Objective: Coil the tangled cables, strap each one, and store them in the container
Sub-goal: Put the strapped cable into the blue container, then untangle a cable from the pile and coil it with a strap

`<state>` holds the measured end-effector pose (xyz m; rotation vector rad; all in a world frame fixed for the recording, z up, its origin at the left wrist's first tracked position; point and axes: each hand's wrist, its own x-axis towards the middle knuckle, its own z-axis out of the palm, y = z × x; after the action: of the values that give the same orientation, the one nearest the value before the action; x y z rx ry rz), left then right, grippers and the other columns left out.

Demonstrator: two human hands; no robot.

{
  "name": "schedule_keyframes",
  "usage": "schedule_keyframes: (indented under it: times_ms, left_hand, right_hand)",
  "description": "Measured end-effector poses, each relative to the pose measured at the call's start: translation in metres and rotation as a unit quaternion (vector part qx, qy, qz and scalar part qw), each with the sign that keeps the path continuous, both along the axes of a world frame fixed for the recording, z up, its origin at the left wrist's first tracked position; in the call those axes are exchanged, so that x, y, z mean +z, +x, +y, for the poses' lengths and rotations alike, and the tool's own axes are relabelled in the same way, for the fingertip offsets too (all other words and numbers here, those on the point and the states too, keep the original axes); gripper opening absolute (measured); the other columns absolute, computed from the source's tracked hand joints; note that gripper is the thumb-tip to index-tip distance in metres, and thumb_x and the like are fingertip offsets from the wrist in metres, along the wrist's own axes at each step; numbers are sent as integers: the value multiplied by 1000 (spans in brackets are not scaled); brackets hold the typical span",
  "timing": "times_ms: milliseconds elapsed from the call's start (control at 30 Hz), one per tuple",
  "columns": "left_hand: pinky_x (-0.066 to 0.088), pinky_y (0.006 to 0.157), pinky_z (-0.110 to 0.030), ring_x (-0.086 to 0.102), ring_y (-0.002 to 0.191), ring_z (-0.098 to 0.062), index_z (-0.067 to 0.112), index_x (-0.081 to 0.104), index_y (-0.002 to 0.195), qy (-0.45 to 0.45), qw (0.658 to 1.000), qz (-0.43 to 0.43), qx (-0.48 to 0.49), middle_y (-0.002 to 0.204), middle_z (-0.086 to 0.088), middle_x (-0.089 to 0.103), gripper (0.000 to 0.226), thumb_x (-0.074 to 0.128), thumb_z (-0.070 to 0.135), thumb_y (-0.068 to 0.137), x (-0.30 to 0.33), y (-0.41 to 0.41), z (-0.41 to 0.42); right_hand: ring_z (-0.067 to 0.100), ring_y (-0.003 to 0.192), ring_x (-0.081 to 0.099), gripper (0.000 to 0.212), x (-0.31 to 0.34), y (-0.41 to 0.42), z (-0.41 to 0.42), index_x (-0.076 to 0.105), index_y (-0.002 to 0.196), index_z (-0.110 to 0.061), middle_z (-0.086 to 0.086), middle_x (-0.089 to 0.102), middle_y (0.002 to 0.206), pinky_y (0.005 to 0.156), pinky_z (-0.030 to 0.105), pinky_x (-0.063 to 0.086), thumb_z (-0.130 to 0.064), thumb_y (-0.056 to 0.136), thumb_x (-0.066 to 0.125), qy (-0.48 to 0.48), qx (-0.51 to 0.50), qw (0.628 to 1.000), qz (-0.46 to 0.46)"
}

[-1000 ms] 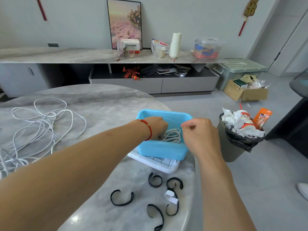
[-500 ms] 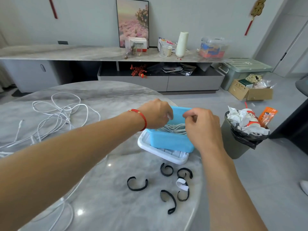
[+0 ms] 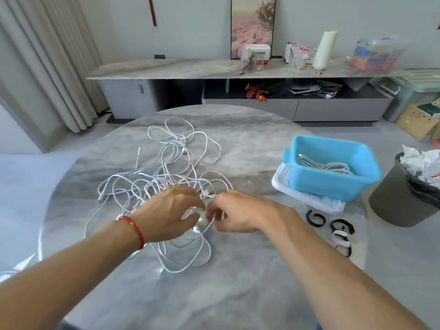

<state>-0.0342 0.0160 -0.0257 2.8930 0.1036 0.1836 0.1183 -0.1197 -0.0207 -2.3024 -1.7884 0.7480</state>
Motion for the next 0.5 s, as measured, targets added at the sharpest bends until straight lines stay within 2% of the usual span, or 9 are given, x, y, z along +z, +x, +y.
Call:
schedule_keyframes:
  times_ms: [67, 133, 200, 233, 300, 333, 367, 433, 500]
  left_hand:
    - [43, 99, -34, 61, 101, -23, 14, 72, 108, 16, 999, 17, -27, 104, -3, 66, 23, 66, 19, 87, -5, -14, 6]
    - [29, 114, -31, 58, 117, -28, 9, 68, 117, 29, 998, 46, -39, 118, -9, 65, 35, 68, 22, 85, -9, -24, 12]
    - [9, 118, -14, 43, 139, -28, 4, 58, 135, -7, 997, 67, -34, 141, -15, 54, 56, 70, 17, 82, -10, -32, 18]
    - [5, 116, -8, 35, 145, -25, 4, 51, 142, -29, 996, 72, -32, 150, -13, 46, 64, 69, 12, 81, -9, -35, 20]
    - [15, 117, -12, 34, 146, -20, 9, 46, 147, -63, 995, 60, -38, 155, -7, 40, 70, 66, 7, 80, -6, -38, 21]
    - [23, 117, -17, 38, 143, -17, 15, 45, 148, -81, 995, 41, -42, 154, -3, 42, 70, 67, 12, 83, -5, -38, 22]
    - [30, 114, -20, 43, 139, -12, 23, 41, 150, -100, 994, 33, -38, 151, 3, 45, 70, 69, 26, 86, -5, -39, 22]
    - [34, 109, -20, 45, 133, -2, 41, 33, 150, -140, 989, 54, -5, 148, 18, 46, 78, 64, 66, 82, -7, -45, 23]
    - [33, 106, -18, 44, 131, 2, 44, 38, 145, -134, 988, 75, 2, 146, 23, 45, 82, 60, 80, 75, -12, -50, 26]
  right_hand:
    - [12, 83, 66, 22, -6, -16, 12, 73, 105, -33, -13, 67, 86, 81, 32, 58, -23, 85, 70, -20, 32, 999, 26]
    - [8, 77, 62, 31, -13, -26, 18, 72, 110, -32, -12, 65, 80, 72, 27, 53, -20, 82, 76, -35, 66, 997, 24]
    - [12, 81, 61, 33, -25, -35, 19, 70, 112, -32, -13, 62, 78, 64, 22, 39, -17, 82, 74, -19, 93, 994, -47]
    - [15, 88, 64, 29, -31, -37, 18, 70, 109, -32, -12, 63, 83, 65, 24, 35, -18, 84, 72, 0, 96, 992, -83]
    - [18, 96, 65, 16, -36, -41, 13, 70, 101, -30, -10, 67, 93, 70, 27, 37, -22, 88, 70, 37, 88, 989, -109]
    - [15, 94, 63, 10, -33, -40, 10, 70, 98, -29, -10, 66, 93, 72, 29, 40, -25, 89, 70, 62, 82, 990, -100]
    - [10, 88, 61, 7, -30, -36, 6, 72, 96, -28, -12, 65, 91, 73, 29, 43, -27, 90, 72, 96, 67, 990, -76]
    - [4, 76, 57, 5, -17, -29, -5, 75, 87, -27, -11, 64, 85, 72, 25, 46, -28, 87, 80, 185, -6, 982, 38]
    - [8, 70, 62, 13, -2, -22, -21, 76, 77, -26, -6, 68, 83, 68, 27, 52, -28, 83, 86, 222, -94, 949, 203]
